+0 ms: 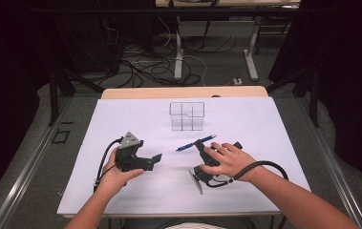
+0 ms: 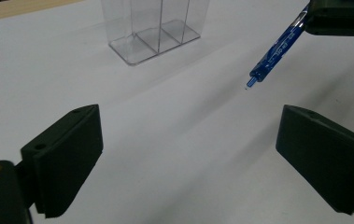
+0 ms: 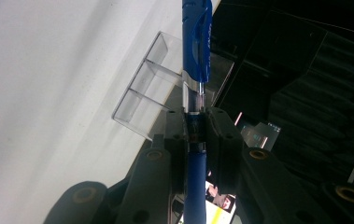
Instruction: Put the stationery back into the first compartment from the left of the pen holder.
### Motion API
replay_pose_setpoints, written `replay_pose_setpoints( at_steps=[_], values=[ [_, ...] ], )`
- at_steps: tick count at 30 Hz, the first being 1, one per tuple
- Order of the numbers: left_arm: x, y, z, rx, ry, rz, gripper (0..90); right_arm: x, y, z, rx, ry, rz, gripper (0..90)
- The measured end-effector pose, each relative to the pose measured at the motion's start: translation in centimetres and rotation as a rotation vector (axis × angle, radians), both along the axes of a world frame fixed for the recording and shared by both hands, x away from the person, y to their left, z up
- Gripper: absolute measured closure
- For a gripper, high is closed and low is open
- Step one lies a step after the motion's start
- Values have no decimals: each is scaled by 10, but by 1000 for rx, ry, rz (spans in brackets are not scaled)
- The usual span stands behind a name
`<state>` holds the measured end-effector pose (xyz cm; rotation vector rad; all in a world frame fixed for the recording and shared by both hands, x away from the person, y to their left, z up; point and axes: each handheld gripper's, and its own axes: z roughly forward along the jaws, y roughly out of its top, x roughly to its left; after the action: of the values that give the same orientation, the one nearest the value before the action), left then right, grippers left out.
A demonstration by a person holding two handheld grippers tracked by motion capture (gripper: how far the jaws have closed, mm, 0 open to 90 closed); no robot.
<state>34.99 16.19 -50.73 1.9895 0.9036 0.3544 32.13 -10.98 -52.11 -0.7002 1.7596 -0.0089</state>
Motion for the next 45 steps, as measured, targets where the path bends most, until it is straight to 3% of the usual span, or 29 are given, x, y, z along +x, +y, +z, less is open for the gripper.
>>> replay_pose_setpoints(
  at_steps=[3,9,11,12,14,16,20,24,25,33,36,39,40,45],
  values=[
    [0,-4,3,35,-16,-18,155,0,0,0,-3,3,-3,794],
    [0,-17,7,71,-45,-45,168,-1,2,2,-13,-3,-1,794],
    [0,-19,10,103,-43,-66,185,0,3,3,-16,1,11,794],
    [0,-22,9,106,-61,-62,193,0,3,3,-8,1,15,794],
    [0,-25,10,131,-71,-76,214,-2,3,3,-14,2,-4,794],
    [-1,-28,13,165,-63,-98,231,-2,4,3,-17,0,7,794],
    [-1,-35,15,196,-95,-120,290,-3,5,3,-21,2,11,794],
    [0,-40,19,234,-87,-153,336,-3,6,5,-25,1,12,794],
    [0,-42,18,225,-94,-151,351,-3,6,5,-18,0,11,794],
    [4,-55,25,318,-104,-236,390,-3,6,4,-10,5,19,794],
    [5,-63,27,333,-108,-261,396,-3,6,3,-7,10,12,794],
    [6,-69,31,395,-139,-284,416,-6,6,4,-10,5,-8,794],
    [6,-71,31,406,-142,-289,420,-4,8,5,-31,-6,30,794],
    [7,-80,31,432,-151,-306,441,-4,9,4,-33,-4,36,793]
  ],
)
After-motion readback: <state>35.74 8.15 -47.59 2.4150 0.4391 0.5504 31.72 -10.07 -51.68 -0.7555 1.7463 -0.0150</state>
